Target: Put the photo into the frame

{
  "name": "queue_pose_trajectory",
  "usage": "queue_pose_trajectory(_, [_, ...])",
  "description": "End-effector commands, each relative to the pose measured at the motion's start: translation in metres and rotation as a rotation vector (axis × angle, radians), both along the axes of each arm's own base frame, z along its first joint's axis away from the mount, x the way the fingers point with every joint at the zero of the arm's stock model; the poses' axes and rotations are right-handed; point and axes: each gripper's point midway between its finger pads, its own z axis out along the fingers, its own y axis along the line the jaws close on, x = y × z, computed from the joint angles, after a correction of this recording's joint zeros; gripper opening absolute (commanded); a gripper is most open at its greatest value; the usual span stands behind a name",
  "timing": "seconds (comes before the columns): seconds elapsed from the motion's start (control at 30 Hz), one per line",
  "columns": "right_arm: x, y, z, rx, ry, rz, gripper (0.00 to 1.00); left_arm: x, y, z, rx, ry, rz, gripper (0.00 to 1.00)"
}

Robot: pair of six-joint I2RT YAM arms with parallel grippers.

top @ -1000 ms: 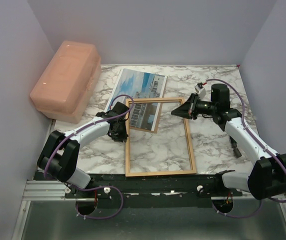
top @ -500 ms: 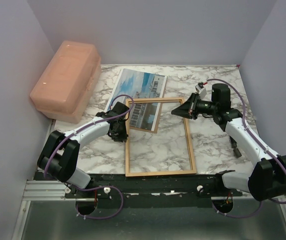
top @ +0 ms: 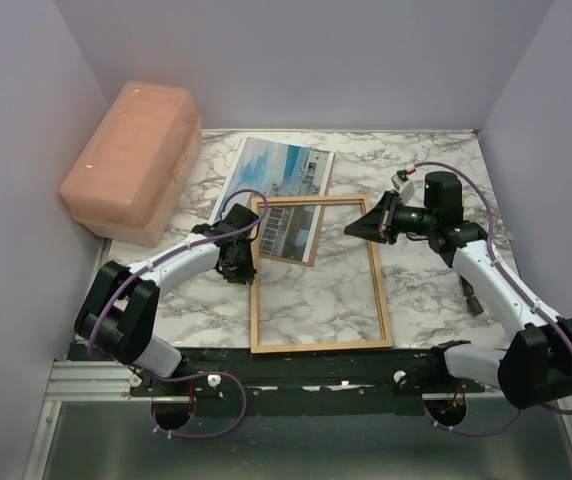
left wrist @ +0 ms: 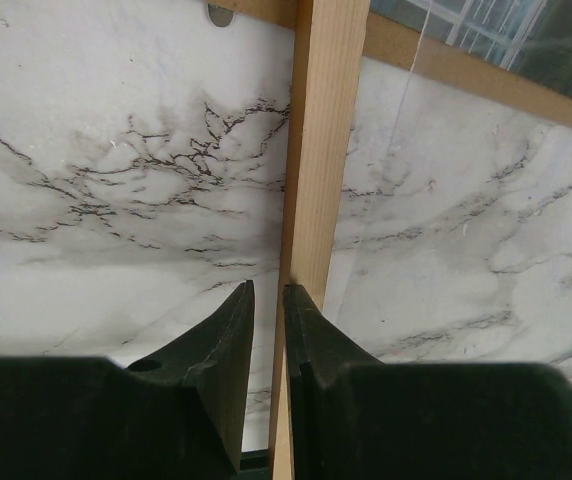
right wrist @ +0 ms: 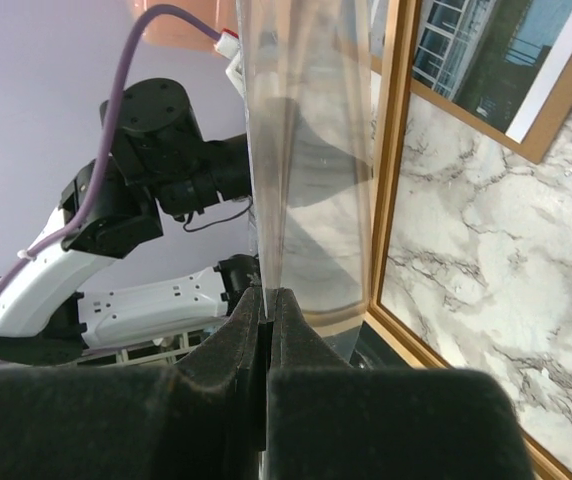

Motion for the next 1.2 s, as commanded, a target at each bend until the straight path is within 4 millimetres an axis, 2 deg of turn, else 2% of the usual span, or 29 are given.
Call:
queue_pose_trajectory(0.0, [-0.009,-0.003,-0.01,-0.037,0.005,0.005,0.0,-0.001,0.007,-0.012,0.052,0.004,-0.006,0.2])
queue_pose_trajectory(0.2, [-0.009,-0.007,-0.02,-0.083,0.008,-0.003,0.0,-0.002,0.007,-0.013,0.053,0.005,-0.008,0.2])
queue_pose_trajectory(0.53, [-0.009,-0.006,-0.049,-0.108,0.057,0.046,0.01,-0.001,0.007,-0.012,0.052,0.004,-0.009,0.2])
queue_pose_trajectory(0.8, [-0.006,-0.001,-0.041,-0.082,0.033,0.074,0.0,-0.001,0.006,-0.012,0.053,0.006,-0.011,0.2])
queue_pose_trajectory(1.17, [-0.006,0.002,-0.05,-0.061,0.047,0.11,0.0,-0.001,0.006,-0.012,0.053,0.006,-0.012,0.2])
